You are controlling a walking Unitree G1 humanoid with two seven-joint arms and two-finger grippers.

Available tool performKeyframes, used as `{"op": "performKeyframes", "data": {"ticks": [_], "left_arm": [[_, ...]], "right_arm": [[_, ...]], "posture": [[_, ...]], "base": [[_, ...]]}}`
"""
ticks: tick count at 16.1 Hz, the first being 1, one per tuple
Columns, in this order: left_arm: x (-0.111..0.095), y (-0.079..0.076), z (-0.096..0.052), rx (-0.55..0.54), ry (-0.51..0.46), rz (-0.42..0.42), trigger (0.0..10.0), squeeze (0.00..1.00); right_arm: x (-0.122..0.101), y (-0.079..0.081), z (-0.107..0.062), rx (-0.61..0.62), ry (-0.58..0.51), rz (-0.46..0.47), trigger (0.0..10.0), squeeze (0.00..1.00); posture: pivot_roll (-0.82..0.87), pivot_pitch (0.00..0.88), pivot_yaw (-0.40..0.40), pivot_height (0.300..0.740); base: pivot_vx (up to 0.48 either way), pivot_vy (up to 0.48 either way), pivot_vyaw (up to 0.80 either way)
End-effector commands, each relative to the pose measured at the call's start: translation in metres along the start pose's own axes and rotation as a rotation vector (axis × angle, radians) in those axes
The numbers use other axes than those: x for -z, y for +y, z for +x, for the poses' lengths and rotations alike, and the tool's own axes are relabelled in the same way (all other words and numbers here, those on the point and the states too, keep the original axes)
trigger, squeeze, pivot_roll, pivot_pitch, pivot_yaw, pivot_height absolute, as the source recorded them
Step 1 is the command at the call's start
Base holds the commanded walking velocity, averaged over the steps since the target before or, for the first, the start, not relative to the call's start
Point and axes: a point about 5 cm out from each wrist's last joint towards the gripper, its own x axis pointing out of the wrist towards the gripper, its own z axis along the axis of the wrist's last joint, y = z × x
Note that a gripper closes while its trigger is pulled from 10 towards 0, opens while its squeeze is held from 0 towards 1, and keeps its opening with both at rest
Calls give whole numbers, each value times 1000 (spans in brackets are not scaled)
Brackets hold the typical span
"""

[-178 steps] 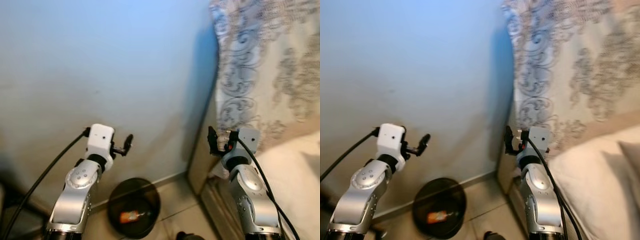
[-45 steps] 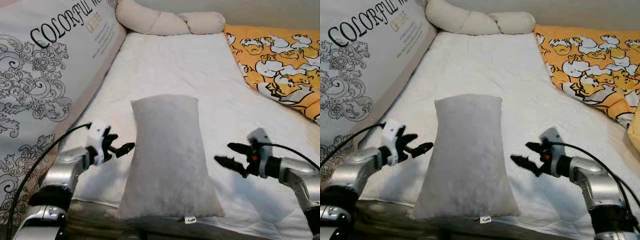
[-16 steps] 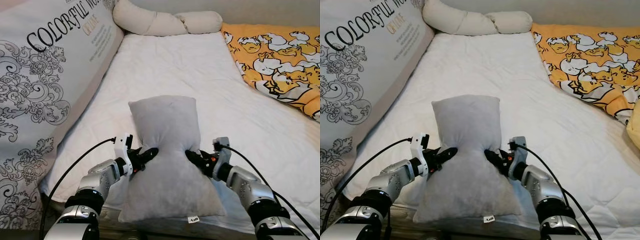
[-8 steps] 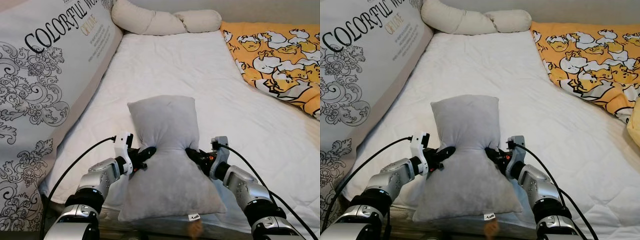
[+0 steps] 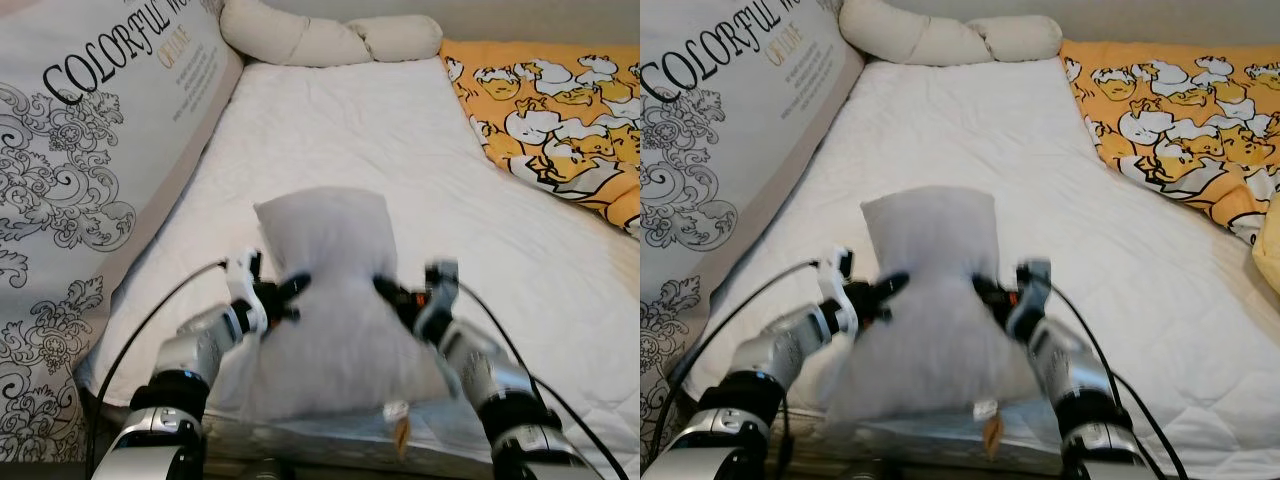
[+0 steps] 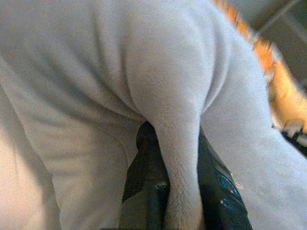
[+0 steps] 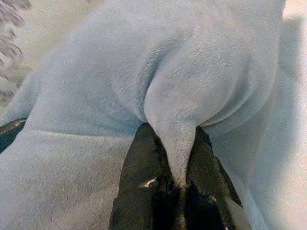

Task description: Clean up the room

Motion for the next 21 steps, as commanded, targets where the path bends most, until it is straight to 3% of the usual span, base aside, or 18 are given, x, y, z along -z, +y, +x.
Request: {"op": "performKeyframes", "data": {"ticks": [1,4,6,10,14,18,20,21], "left_arm": [[-20,-11,7,44,-77,-4,0,0],[-47,-28,8,108,-132,61,0,0],[-50,-29,7,92,-111,137,0,0],[-46,-32,-1,49,-119,158,0,0],[-39,-40,1,44,-99,196,0,0],[-38,-47,1,58,-98,195,0,0],[-35,-47,3,47,-60,234,0,0],[-40,-42,5,-20,-68,321,0,0]], "right_arm": [[-15,11,11,-33,-62,3,0,0],[-34,25,17,-48,-174,24,0,0],[-32,25,16,-38,-174,24,0,0],[-27,26,8,-3,-169,10,0,0],[-31,30,5,-19,-176,-16,0,0],[-29,34,4,-35,-161,-25,0,0],[-29,31,4,10,-173,-17,0,0],[-29,31,4,48,-173,-55,7333,0]], "posture": [[81,0,75,740],[87,0,70,740],[96,0,53,740],[93,0,20,740],[106,0,-1,740],[90,0,27,740],[80,0,42,740],[89,0,26,740]], "base": [[0,0,0],[0,0,0],[0,0,0],[0,0,0],[0,0,0],[0,0,0],[0,0,0],[0,0,0]]}}
